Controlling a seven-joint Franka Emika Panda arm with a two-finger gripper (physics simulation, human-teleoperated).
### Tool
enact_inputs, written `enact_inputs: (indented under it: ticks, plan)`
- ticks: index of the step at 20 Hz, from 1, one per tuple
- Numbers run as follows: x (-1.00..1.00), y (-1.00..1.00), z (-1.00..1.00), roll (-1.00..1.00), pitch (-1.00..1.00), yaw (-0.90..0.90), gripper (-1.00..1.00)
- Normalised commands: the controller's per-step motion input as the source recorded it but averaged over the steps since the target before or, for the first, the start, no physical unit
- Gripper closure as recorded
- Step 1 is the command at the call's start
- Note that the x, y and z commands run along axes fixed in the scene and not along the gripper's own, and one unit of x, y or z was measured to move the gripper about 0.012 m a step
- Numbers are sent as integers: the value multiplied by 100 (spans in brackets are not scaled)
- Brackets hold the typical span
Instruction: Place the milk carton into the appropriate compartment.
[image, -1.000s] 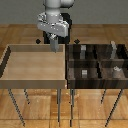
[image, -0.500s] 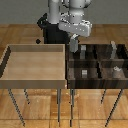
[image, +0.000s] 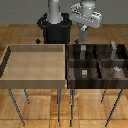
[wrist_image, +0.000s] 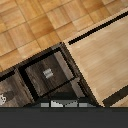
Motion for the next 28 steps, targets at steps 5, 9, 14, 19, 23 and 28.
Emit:
enact_inputs:
  ticks: [5,9,14,19,23,28]
  plan:
    - [-100,0,0,0,0,0,100]
    - [-100,0,0,0,0,0,100]
    - [-20,0,-60,0,0,0,100]
    - [0,0,-100,0,0,0,100]
    - [0,0,-100,0,0,0,100]
    - [0,0,-100,0,0,0,100]
